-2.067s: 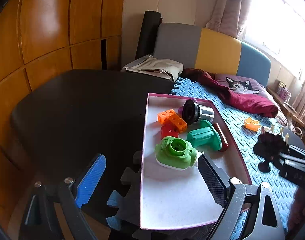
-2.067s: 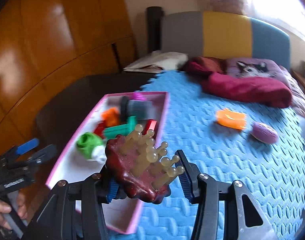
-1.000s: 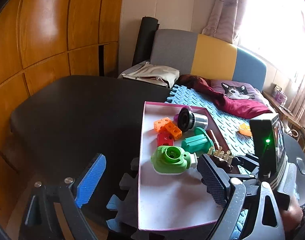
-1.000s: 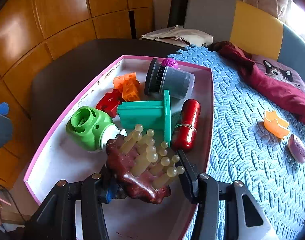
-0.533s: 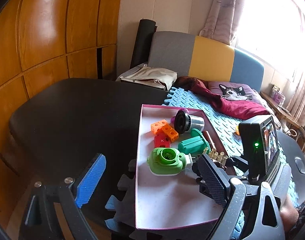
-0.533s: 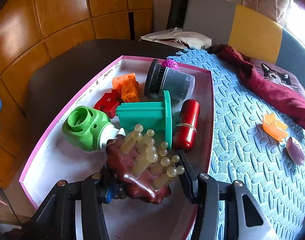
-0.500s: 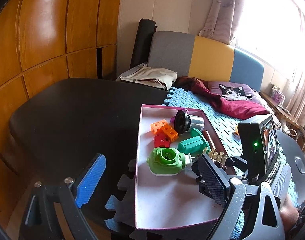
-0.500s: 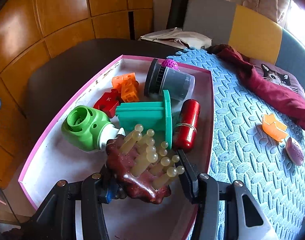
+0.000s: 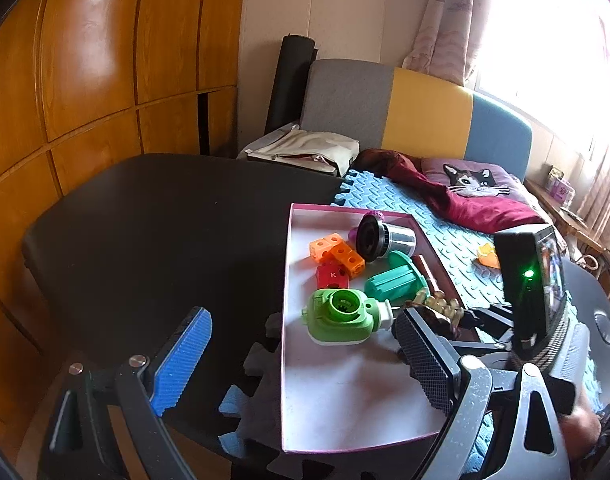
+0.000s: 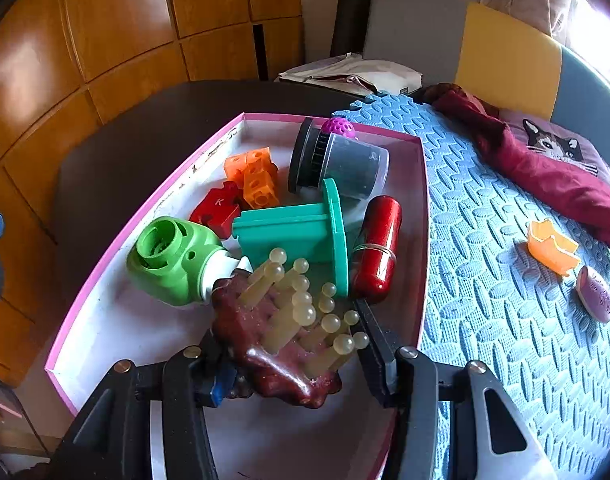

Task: Organize rigid objects
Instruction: 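Open the right gripper and move both tools back over the mat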

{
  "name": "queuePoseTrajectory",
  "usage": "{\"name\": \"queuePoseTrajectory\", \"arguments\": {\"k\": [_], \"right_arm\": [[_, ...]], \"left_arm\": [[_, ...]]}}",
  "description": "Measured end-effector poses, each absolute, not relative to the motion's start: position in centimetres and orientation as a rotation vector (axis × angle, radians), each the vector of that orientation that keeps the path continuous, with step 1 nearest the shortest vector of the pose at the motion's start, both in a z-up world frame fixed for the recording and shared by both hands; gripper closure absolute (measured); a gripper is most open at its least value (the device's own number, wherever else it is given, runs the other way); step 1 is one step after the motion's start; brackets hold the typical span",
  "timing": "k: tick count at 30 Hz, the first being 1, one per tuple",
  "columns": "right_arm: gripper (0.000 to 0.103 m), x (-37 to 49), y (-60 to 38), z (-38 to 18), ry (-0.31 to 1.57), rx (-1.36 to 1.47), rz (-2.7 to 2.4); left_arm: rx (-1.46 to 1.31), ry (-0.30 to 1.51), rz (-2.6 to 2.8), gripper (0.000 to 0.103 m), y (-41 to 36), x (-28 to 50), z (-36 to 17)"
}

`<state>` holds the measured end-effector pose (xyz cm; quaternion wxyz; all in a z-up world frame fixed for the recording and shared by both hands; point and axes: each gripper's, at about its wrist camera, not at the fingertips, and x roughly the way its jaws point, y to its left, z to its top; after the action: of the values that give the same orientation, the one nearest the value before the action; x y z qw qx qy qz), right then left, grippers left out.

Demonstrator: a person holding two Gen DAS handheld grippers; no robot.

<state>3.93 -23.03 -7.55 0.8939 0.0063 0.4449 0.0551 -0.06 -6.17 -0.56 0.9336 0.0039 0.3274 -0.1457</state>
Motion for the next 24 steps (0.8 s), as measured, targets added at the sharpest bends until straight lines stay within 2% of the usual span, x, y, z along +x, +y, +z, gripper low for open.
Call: {"name": "queuePoseTrajectory", "arguments": {"k": [8,24], "right_arm": [[0.038,2.2,-24.5,-5.1,0.839,0.087,0.139],[0.037,-0.1,-28.4,-1.8,0.746,0.182,0.137]], "left_arm": [[0.021,0.683,-0.293,0.009,-6.6,0.0,-0.8],[0.08,0.689,-0.314,0.009,-8.7,0.2,-1.1]]}}
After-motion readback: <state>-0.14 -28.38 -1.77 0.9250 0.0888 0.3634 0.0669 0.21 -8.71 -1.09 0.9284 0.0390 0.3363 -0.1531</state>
